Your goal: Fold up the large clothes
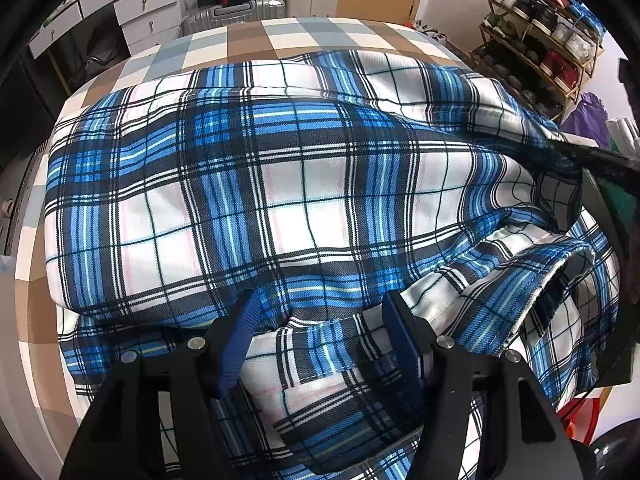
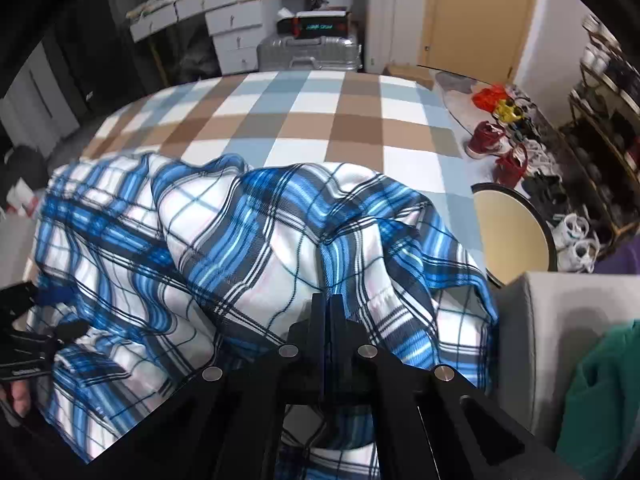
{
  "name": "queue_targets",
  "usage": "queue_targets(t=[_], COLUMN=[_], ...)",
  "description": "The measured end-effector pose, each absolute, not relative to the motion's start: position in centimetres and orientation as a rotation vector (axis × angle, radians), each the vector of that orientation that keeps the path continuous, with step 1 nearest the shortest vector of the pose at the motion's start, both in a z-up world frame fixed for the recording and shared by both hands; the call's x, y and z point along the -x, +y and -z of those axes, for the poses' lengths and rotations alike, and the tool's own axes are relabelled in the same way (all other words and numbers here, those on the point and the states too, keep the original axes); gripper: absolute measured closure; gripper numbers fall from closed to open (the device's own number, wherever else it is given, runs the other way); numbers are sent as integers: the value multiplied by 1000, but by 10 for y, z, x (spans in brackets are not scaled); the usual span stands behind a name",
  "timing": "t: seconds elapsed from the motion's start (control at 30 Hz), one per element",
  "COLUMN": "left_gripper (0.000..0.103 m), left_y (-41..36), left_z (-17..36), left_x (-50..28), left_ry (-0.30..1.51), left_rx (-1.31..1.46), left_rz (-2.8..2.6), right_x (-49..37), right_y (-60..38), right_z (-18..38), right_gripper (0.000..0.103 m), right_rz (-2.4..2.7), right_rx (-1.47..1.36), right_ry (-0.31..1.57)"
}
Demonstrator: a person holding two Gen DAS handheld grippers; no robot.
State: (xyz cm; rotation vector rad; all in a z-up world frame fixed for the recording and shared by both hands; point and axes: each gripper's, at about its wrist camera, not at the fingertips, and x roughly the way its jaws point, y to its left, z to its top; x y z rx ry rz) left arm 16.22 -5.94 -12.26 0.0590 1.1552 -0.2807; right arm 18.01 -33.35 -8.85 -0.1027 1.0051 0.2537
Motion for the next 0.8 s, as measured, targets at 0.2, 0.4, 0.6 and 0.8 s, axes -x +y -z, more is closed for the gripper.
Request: queue_targets(t=[0.2,0.4,0.6,0.8], left_gripper=[44,44,44,44], left_y=[-66,-66,-65,-70], left_z=[125,126,125,126], left_x=[-162,-161,-158,-157], left_ry=[1150,1151,1154,1154], left_rx=[-93,-83,-86,-111], left_rz=[275,277,278,271], right_x=[-201,-262,-289,-282], right_y=[-344,-332,-308,-330], right_z=[51,64,108,73], right_gripper=[82,52,73,101], right_rz=[-241,-222,-171,-120], right_rx=[43,9,203,102], right_ry=[912,1047,1231,1078])
